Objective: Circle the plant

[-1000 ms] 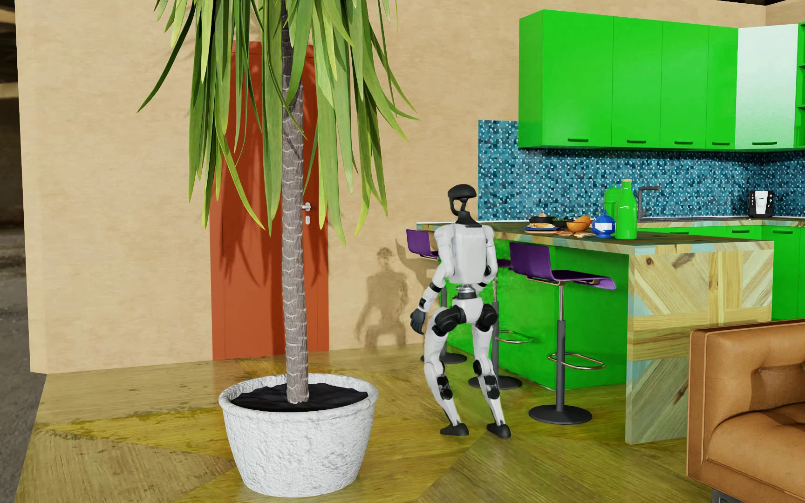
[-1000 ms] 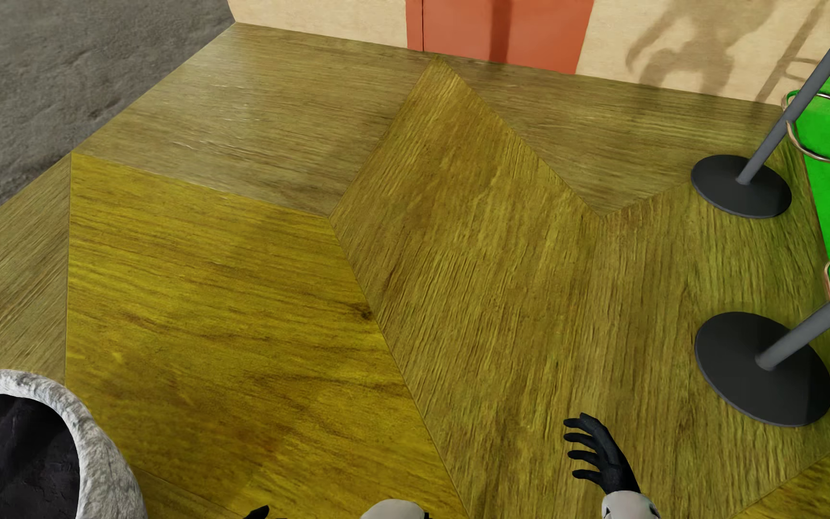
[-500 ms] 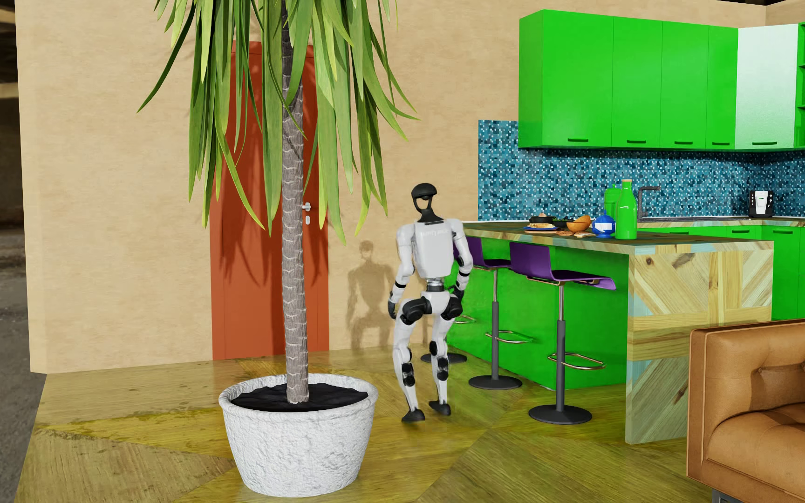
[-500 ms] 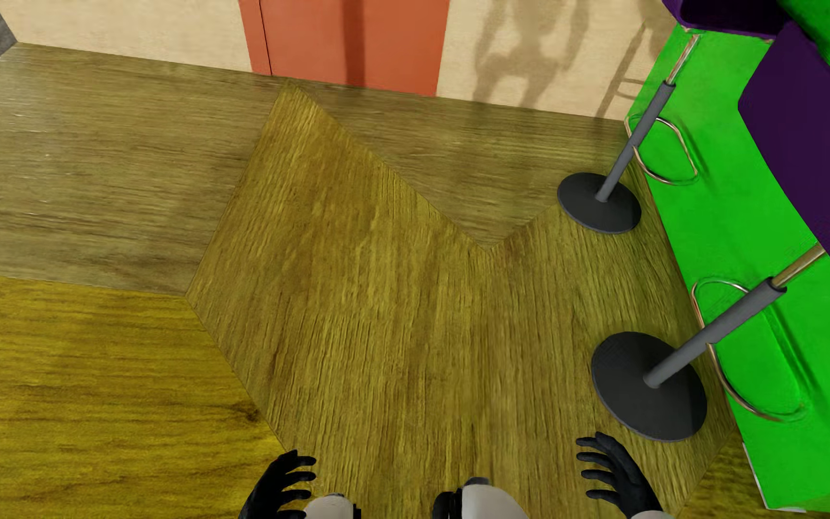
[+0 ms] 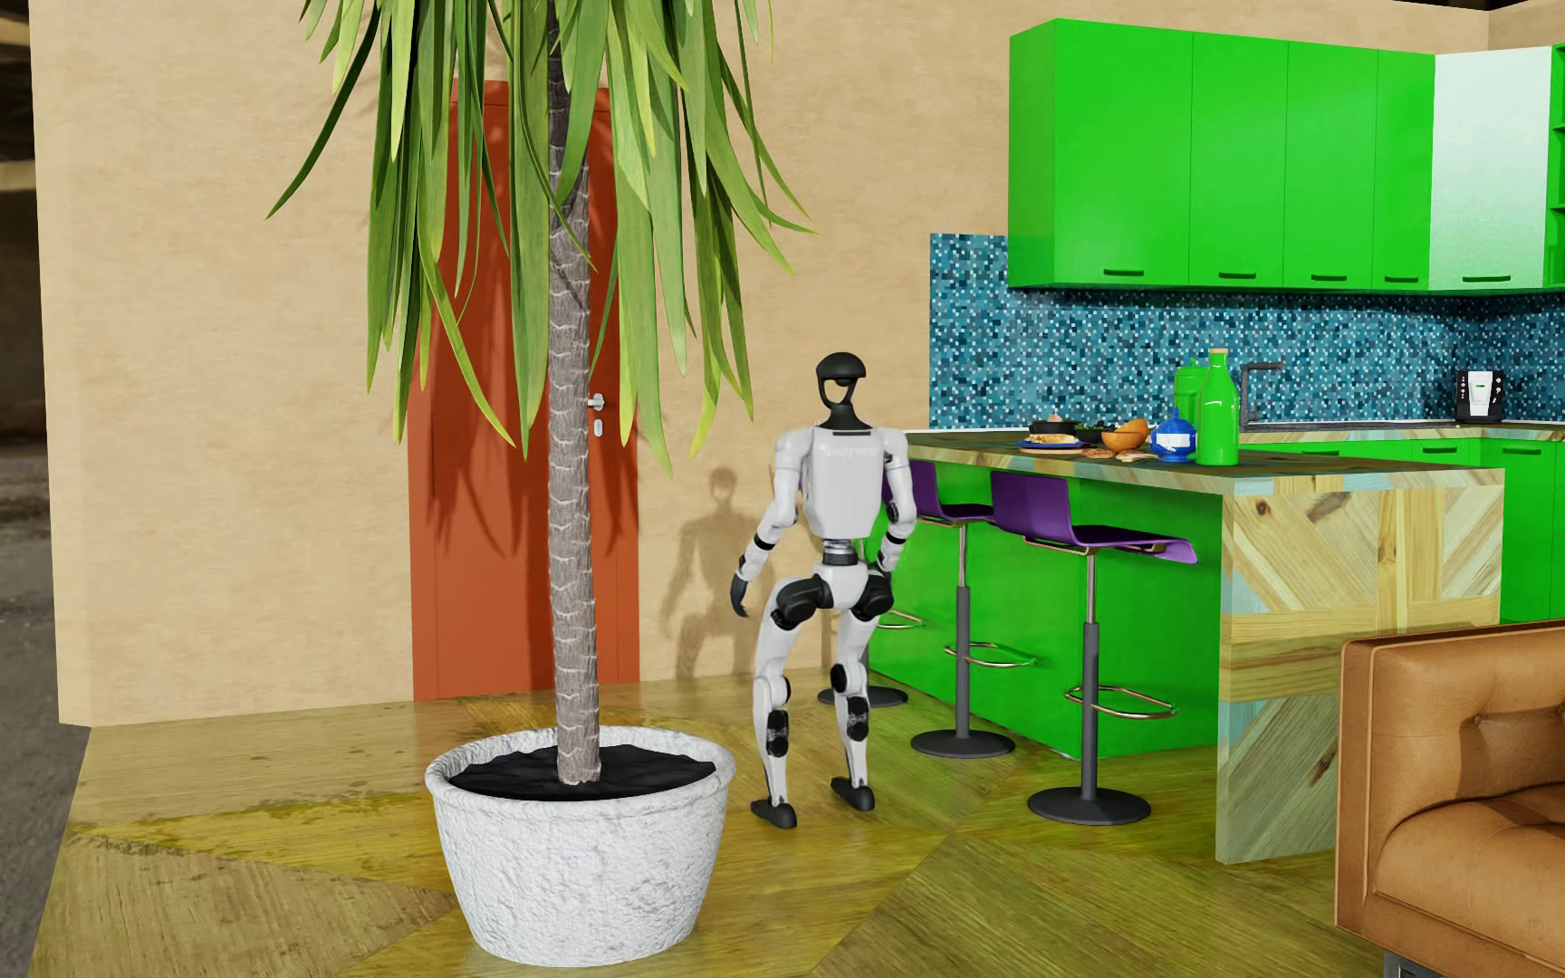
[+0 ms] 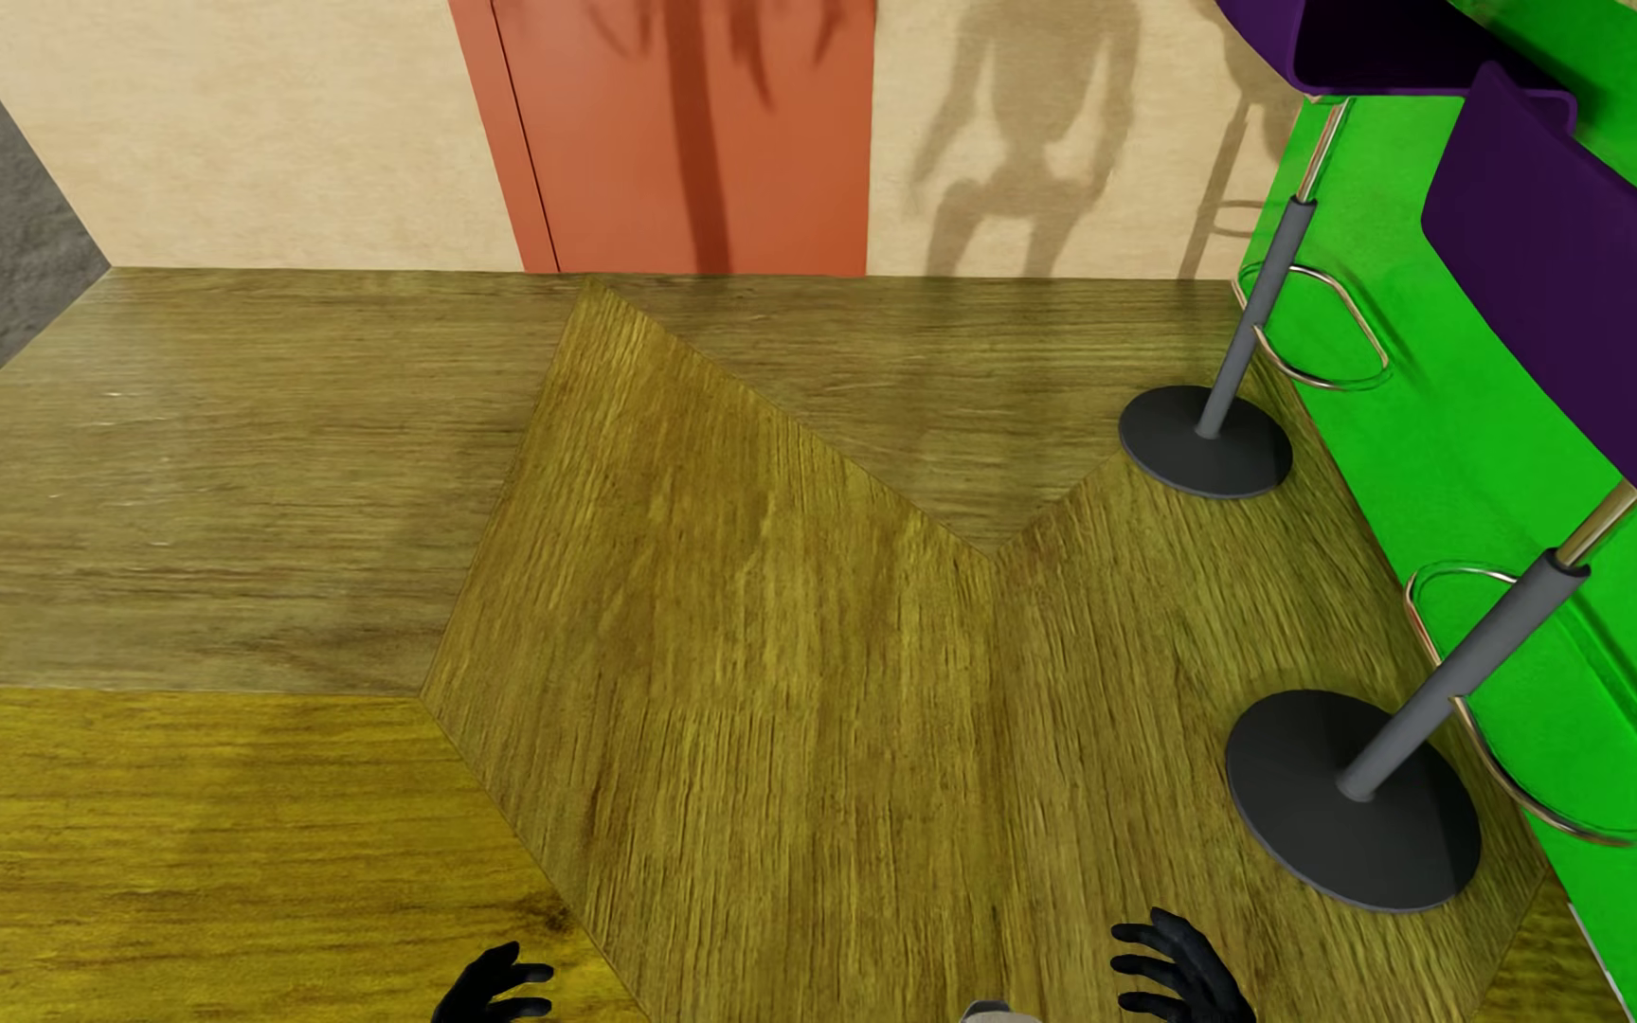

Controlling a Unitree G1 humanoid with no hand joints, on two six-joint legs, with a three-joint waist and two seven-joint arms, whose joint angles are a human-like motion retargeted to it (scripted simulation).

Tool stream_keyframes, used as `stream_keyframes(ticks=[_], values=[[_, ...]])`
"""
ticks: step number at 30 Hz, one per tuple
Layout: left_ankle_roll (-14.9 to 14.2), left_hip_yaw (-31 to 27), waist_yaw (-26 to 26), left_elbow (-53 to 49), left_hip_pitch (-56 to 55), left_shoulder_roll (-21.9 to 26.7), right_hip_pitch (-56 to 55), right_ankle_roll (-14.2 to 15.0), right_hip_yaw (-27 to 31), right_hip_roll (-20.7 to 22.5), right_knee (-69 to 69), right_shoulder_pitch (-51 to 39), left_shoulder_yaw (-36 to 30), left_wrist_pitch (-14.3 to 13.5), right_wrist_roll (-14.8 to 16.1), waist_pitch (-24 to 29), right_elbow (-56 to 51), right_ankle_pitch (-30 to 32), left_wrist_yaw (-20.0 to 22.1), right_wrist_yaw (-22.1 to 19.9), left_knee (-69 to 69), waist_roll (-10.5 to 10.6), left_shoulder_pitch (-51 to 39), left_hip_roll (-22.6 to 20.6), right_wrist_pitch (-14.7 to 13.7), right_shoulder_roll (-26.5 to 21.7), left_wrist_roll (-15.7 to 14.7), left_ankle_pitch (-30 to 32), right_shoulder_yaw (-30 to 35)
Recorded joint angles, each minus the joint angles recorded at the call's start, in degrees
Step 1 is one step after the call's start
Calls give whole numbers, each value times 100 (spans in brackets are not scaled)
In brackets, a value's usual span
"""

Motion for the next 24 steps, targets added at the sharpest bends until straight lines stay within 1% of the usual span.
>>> stream_keyframes(ticks=[1,2,3,4,5,6,7,8,9,10,11,12,13,14,15,16,17,18,19,20,21,22,23,24], values=[[-36,-21,13,76,-12,-50,-92,-2,4,-48,237,-93,-26,13,-5,-73,46,-439,86,8,-112,-37,-10,-45,44,66,78,286,65],[-41,-45,-39,39,-37,-142,-115,-19,95,-60,716,-194,20,-5,-49,-133,-126,-773,144,110,-139,-129,191,-116,94,-3,104,325,93],[-49,4,80,-157,-35,-214,-3,-39,33,-154,576,-245,-71,6,-119,-159,-134,-600,133,258,-99,-215,437,-128,-52,-173,70,300,82],[-36,-1,233,-130,-29,-226,39,-57,12,-195,468,-165,-120,52,-194,-165,-113,-218,65,373,-85,-277,403,-157,-230,-324,3,239,48],[-24,3,309,-46,6,-242,129,-129,70,-148,278,-209,-182,102,-259,-175,1,150,-9,437,-105,-321,391,-159,-305,-298,-76,91,61],[109,-14,315,-83,-40,-343,204,-305,69,-97,71,-161,-131,158,-303,-216,-22,434,-85,463,-4,-266,461,-142,-362,-264,-118,-262,113],[250,-8,270,-49,-53,-333,282,-362,78,-51,-64,-139,-120,195,-317,-210,-43,606,-86,462,117,-178,470,-111,-372,-217,-129,-613,108],[379,-81,163,-8,-103,-260,356,-217,34,15,-230,-92,-257,253,-303,-207,-31,721,-54,440,230,20,379,-68,-346,-311,-153,-824,133],[56,-45,88,24,-46,-174,302,-280,49,39,-138,22,-216,295,-276,-202,-105,397,-35,356,23,99,266,-12,-218,-281,-202,-415,107],[-145,15,53,-1,-6,-250,198,-286,100,61,14,15,-54,328,-239,-201,-64,-11,-12,261,-184,134,188,28,-33,-161,-257,-22,66],[98,38,125,-12,12,-301,136,-246,142,94,136,23,-6,343,-174,-181,-9,-409,-25,203,-275,150,99,26,138,-125,-318,88,90],[-184,53,124,-206,-2,-340,39,-178,145,25,306,-28,62,308,-93,-171,19,-748,-77,224,-333,72,247,-9,203,-128,-279,79,34],[0,72,190,-314,-51,-366,25,-82,107,-35,263,-125,11,244,-35,-139,73,-530,-159,297,-253,34,413,-25,170,-183,-173,-96,11],[-49,18,296,-201,-103,-385,62,46,24,-124,58,-144,-47,217,-17,-132,128,-56,-256,380,-248,3,409,-74,24,-254,-29,-241,40],[120,-60,385,-195,-146,-438,165,65,15,-79,-151,-185,-141,220,-55,-67,67,337,-290,449,-84,65,473,-89,-99,-355,32,-567,22],[445,-174,446,-165,-229,-347,180,-93,34,-22,-311,-212,-248,211,-123,-74,114,637,-253,472,283,129,484,-132,-273,-461,13,-987,38],[480,-263,370,-252,-262,-274,116,-422,29,34,-401,-217,-249,258,-191,-133,159,766,-146,401,812,208,540,-135,-383,-434,-55,-1367,115],[166,-298,202,-257,-84,-187,-2,-485,64,73,-399,-116,-196,332,-212,-187,175,723,-16,282,1163,289,493,-71,-403,-397,-134,-1575,114],[-118,-318,-68,-271,222,-78,-164,-291,84,86,-346,-33,-138,420,-202,-224,221,510,121,149,1298,389,400,6,-335,-437,-221,-1802,136],[-895,-270,-448,-172,572,141,-388,0,18,-40,-120,72,-114,437,-186,-199,147,-30,251,-16,856,378,330,109,-124,-214,-295,-1671,4],[-298,-102,-764,-12,539,179,-637,233,85,-68,597,266,171,396,-168,-252,85,-637,351,-149,629,214,394,116,56,-37,-248,-1007,11],[-245,-78,-883,-11,471,122,-774,432,176,-12,1341,430,241,376,-171,-374,187,-922,425,-226,524,51,432,103,154,15,-92,-893,-86],[-261,-69,-812,15,477,36,-641,588,178,-71,1779,492,143,331,-191,-465,164,-977,431,-245,338,-150,386,60,314,-84,109,-747,-175],[-297,-65,-578,-213,434,-189,-254,670,138,-159,1629,413,51,247,-191,-516,145,-970,380,-206,267,-283,500,92,397,-313,261,-676,-233]])
